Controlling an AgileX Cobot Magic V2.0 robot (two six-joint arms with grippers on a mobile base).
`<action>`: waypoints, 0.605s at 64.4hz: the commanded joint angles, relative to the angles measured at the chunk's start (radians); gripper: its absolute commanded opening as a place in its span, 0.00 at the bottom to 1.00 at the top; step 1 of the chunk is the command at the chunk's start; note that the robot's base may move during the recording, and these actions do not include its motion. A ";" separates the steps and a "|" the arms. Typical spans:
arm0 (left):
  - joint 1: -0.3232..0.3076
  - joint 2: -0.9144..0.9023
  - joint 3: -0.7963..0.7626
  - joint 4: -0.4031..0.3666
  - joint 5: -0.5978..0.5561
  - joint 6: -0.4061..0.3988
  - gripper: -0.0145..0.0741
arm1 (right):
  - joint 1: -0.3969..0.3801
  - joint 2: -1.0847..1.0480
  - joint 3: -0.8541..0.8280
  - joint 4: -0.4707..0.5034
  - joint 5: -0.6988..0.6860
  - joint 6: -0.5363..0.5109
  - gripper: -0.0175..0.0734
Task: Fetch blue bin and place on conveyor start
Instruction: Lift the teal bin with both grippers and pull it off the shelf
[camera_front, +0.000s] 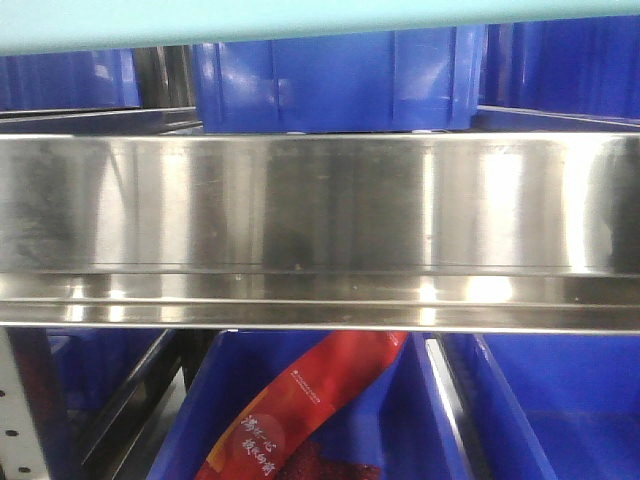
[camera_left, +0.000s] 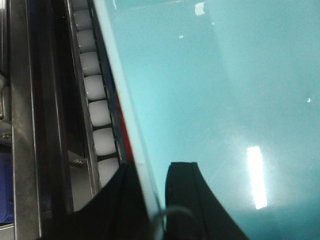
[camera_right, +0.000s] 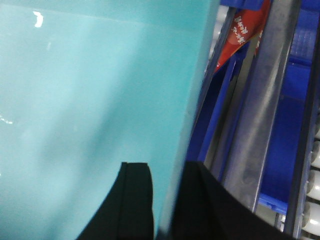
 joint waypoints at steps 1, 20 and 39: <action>0.004 -0.019 -0.002 0.071 -0.009 0.020 0.04 | -0.006 -0.015 -0.002 -0.073 -0.041 -0.029 0.02; 0.004 -0.019 -0.002 0.071 -0.161 0.020 0.04 | -0.006 -0.015 -0.002 -0.073 -0.109 -0.029 0.02; 0.004 -0.019 -0.002 0.071 -0.341 0.020 0.04 | -0.006 -0.015 -0.002 -0.073 -0.187 -0.029 0.02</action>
